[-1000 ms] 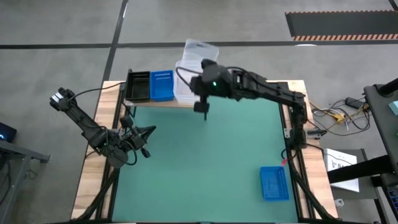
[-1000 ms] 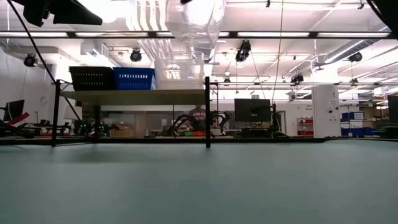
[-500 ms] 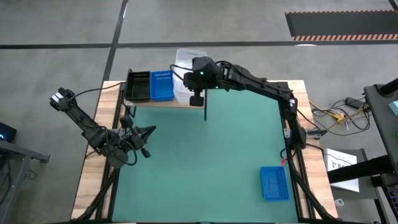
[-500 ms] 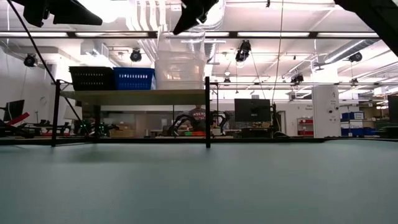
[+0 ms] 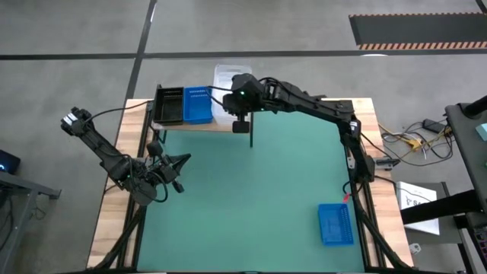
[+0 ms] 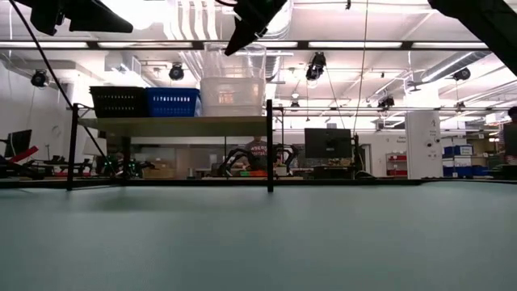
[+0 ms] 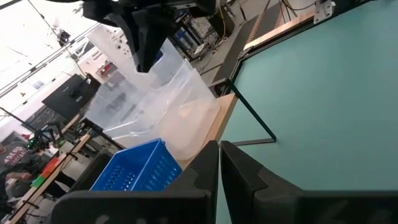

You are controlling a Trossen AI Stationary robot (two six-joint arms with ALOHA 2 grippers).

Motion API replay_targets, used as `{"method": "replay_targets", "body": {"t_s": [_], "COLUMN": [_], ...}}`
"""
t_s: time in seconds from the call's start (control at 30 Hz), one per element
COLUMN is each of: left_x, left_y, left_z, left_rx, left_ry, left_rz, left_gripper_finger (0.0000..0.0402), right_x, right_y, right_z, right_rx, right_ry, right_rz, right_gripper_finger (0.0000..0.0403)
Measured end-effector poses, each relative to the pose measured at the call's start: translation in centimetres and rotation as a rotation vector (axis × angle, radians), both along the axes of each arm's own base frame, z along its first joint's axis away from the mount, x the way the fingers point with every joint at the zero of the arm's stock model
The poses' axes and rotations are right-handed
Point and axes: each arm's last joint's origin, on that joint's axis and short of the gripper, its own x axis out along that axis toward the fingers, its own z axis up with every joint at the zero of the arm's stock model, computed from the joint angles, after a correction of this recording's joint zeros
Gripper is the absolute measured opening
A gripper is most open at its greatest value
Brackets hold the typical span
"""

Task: Stack baskets on shelf by color
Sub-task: Stack the transparent bin on top of the transparent bins on the shelf

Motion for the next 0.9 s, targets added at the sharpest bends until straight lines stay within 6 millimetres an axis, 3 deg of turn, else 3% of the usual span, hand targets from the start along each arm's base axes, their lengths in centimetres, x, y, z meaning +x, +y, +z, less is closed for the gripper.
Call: {"method": "replay_targets", "body": {"t_s": [0.33, 0.57, 0.7, 0.9], "left_x": [0.0, 0.0, 0.0, 0.0], "left_y": [0.0, 0.0, 0.0, 0.0], "left_z": [0.0, 0.0, 0.0, 0.0], "left_rx": [0.000, -0.001, 0.000, 0.001], "left_ry": [0.000, -0.001, 0.000, 0.001], "left_rz": [0.000, 0.000, 0.000, 0.000], "left_gripper_finger": [0.0002, 0.0002, 0.0002, 0.0002], "right_x": [-0.9, -1.5, -1.5, 0.2], "right_y": [0.2, 0.7, 0.8, 0.2], "right_z": [0.0, 1.3, 1.8, 0.9], "right_rx": [0.038, 0.044, 0.056, 0.078], "right_ry": [0.056, 0.008, -0.040, -0.119], "right_rz": [-0.022, -0.036, -0.052, -0.074], "right_gripper_finger": [0.0081, 0.0108, 0.0094, 0.0027]}}
